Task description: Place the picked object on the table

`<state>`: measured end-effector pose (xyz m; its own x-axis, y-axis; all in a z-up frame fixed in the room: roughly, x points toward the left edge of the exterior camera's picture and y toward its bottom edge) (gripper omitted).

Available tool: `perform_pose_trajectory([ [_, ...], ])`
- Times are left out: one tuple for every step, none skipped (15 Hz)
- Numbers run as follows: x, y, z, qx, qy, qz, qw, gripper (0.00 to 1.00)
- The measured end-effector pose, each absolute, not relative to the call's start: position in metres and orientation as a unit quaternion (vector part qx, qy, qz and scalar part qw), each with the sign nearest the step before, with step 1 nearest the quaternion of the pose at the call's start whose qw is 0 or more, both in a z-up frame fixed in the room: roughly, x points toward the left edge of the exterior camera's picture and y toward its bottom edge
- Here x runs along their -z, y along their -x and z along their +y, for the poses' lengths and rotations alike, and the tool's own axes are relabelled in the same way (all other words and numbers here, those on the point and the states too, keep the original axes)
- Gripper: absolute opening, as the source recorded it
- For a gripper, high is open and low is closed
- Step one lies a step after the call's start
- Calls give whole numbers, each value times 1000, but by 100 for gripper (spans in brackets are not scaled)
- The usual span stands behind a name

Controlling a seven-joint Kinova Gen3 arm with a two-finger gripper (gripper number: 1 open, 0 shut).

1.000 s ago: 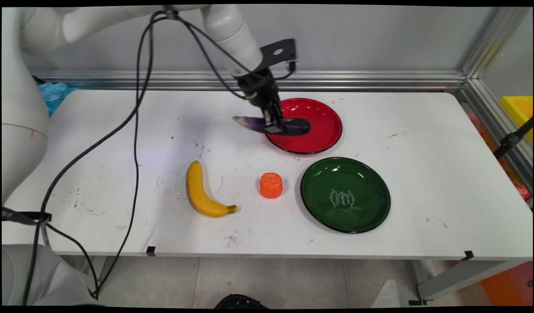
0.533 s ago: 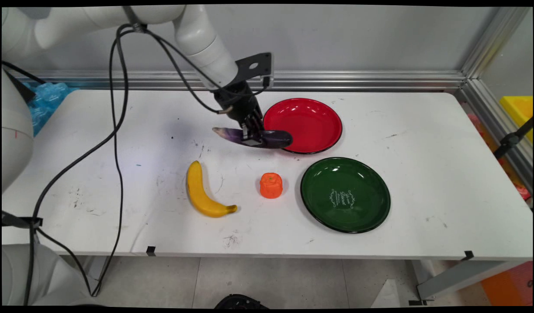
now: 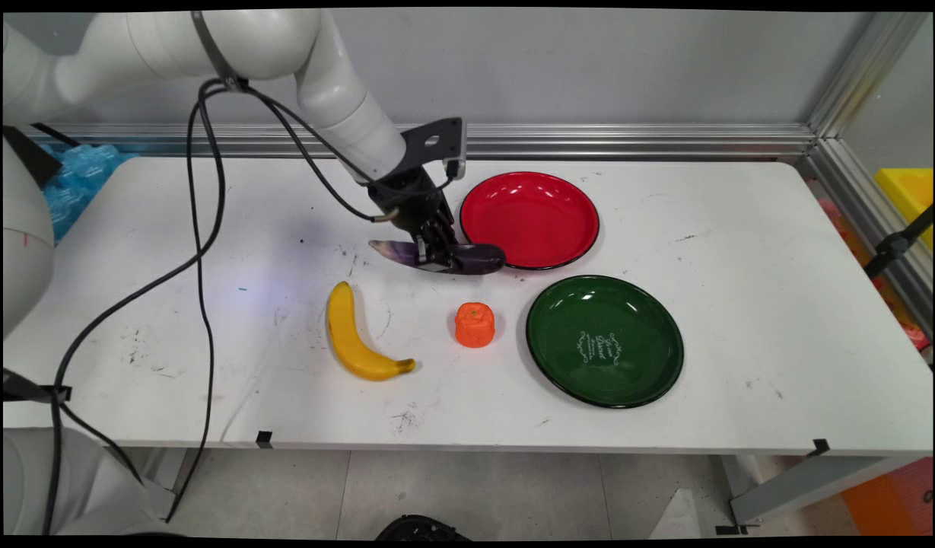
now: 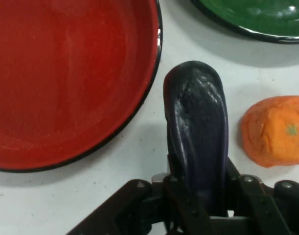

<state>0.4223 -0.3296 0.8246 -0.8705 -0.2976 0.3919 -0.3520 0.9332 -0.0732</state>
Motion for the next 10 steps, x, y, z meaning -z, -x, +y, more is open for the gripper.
perform_pose_trajectory([
  [-820, -422, -330, -72, -167, -964, 193, 0],
  [-815, -423, -331, -73, -167, -964, 195, 0],
  [-810, -423, -331, -73, -166, -963, 197, 0],
  [-806, -423, -332, -73, -166, -963, 198, 0],
  [-801, -423, -332, -72, -166, -963, 200, 0],
  [-797, -423, -333, -72, -166, -963, 201, 0],
  [-794, -423, -333, -72, -166, -963, 202, 0],
  [-790, -423, -334, -72, -166, -962, 204, 0],
  [-787, -423, -334, -72, -167, -962, 205, 0],
  [-784, -423, -335, -72, -167, -962, 206, 0],
])
